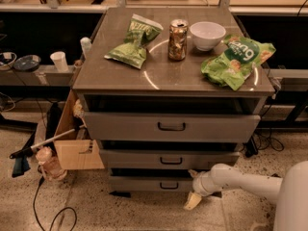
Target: Open bottom drawer
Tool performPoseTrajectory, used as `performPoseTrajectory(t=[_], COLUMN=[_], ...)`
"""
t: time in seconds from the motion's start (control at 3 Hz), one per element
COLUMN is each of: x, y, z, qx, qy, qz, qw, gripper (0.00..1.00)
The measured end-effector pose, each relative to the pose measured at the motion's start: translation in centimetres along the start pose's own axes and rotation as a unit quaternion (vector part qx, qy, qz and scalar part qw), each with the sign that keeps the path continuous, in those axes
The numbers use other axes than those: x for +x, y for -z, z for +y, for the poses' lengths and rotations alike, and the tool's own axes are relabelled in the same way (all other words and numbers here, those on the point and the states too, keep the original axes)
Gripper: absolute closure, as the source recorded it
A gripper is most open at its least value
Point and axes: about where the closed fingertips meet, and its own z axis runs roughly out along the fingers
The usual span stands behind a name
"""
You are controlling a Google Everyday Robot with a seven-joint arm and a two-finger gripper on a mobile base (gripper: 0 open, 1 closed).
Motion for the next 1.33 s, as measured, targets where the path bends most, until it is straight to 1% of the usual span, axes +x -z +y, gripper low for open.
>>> performPoseTrajectory(t=[0.33, 0.67, 1.0, 1.33], x=[0.0, 0.3, 0.7, 0.7], y=[-0.5, -2.3, -4.6, -3.8], z=[-0.1, -0.7, -0.7, -0.8], qx=[-0.004, -0.013, -0.028, -0.017], qy=[0.001, 0.002, -0.004, -0.018], qz=[0.002, 0.008, 0.011, 0.013], qw=[1.0, 0.9999, 0.9995, 0.9996], gripper=[0.0, 0.0, 0.0, 0.0])
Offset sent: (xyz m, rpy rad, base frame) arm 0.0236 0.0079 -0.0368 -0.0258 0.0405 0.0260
